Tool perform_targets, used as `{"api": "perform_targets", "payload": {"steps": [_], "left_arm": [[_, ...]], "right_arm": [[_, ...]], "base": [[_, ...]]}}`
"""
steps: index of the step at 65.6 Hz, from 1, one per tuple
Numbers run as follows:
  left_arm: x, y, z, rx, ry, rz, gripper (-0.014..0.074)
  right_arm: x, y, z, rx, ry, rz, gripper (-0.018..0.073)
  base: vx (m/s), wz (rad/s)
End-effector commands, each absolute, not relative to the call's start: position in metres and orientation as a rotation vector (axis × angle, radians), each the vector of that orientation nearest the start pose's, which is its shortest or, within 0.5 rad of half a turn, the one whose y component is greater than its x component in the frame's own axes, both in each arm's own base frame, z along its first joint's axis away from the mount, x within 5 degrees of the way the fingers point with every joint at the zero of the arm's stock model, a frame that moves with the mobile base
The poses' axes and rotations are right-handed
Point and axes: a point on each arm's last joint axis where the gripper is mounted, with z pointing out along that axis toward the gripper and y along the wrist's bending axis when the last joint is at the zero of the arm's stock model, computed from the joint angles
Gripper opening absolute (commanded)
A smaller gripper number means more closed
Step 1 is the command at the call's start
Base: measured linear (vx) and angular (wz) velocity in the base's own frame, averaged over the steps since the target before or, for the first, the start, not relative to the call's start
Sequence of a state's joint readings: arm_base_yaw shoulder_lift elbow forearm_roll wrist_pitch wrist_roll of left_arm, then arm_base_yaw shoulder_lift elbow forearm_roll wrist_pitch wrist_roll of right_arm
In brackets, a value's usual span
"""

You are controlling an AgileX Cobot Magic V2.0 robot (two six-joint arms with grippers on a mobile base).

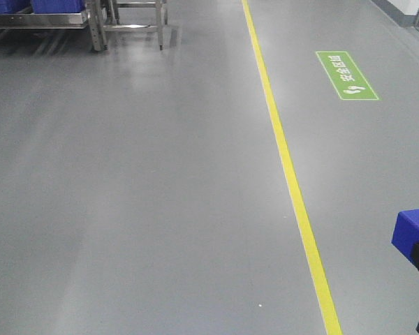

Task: Pour parts from conveyor to right shelf
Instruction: 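Drive away from the conveyor holding the part in the right gripper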

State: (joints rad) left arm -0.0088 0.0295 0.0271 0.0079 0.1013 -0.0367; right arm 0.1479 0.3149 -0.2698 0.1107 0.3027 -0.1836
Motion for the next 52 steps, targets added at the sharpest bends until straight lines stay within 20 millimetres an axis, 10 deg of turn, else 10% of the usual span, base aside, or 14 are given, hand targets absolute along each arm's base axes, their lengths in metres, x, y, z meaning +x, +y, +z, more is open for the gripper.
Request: {"api": "perform_targets", "payload": {"steps": [1,52], "left_arm": [[0.0605,-0.0009,0.2060,-0.024,1.559,-0.047,-0.0006],[0.0605,-0.0009,0.2060,-0.024,1.559,-0.047,-0.0006]], "right_arm": [[0.0816,0.0142,0.2734,-0.220,1.710,0.063,-0.0001],[0.0816,0.0142,0.2734,-0.220,1.710,0.063,-0.0001]], "base": [[-0.03,-0.18],[0.07,-0.09]]}}
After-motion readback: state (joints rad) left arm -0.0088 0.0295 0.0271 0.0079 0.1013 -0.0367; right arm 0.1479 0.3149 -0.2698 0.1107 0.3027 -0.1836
